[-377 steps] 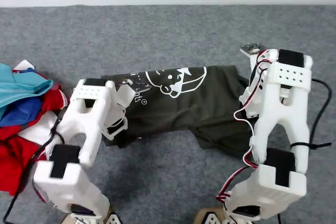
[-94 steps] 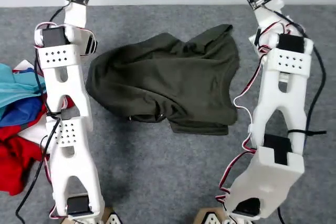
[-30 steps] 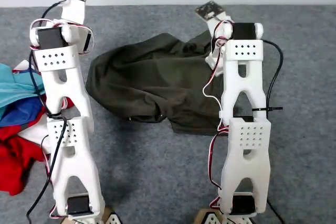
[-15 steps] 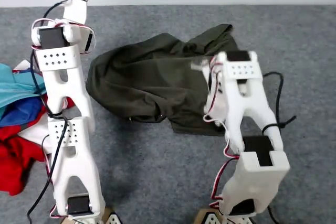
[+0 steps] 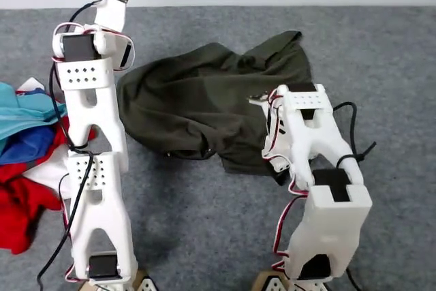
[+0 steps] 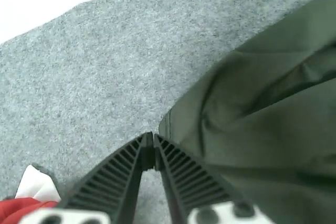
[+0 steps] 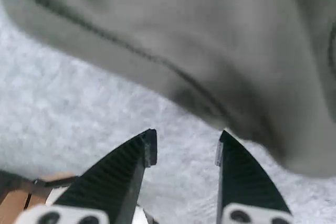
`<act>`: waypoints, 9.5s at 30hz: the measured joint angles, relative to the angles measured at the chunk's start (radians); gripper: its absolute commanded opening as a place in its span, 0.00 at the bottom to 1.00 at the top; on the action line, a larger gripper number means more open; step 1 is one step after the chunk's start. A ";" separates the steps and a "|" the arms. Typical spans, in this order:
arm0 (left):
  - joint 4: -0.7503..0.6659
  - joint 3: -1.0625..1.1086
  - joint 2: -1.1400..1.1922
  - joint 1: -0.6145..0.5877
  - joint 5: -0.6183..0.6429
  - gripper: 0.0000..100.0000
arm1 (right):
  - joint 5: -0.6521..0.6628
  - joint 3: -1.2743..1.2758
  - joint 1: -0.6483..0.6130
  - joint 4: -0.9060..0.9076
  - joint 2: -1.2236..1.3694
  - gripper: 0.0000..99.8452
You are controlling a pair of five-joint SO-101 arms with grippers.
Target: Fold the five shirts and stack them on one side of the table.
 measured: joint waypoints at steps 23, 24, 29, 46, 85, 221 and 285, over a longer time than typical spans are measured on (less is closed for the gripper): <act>0.000 0.000 0.000 0.000 0.000 0.01 | -0.046 -0.155 0.029 -0.034 0.153 0.20; 0.000 0.002 0.000 0.000 0.000 0.01 | -0.046 -0.173 0.029 -0.029 0.167 0.20; 0.000 0.048 0.000 0.000 0.000 0.01 | -0.046 -0.213 0.021 -0.026 0.201 0.20; 0.000 0.066 0.000 0.000 -0.006 0.01 | 0.103 -0.339 -0.095 0.141 0.227 0.01; -0.003 1.074 -0.425 0.443 -0.247 0.13 | 0.242 -0.471 0.548 0.187 -0.379 0.01; -0.041 2.053 -1.234 0.519 -0.341 0.16 | 0.549 -0.425 0.756 0.183 -0.519 0.01; -0.218 1.803 -0.987 0.841 -0.080 0.00 | 0.539 -0.423 0.729 0.190 -0.519 0.01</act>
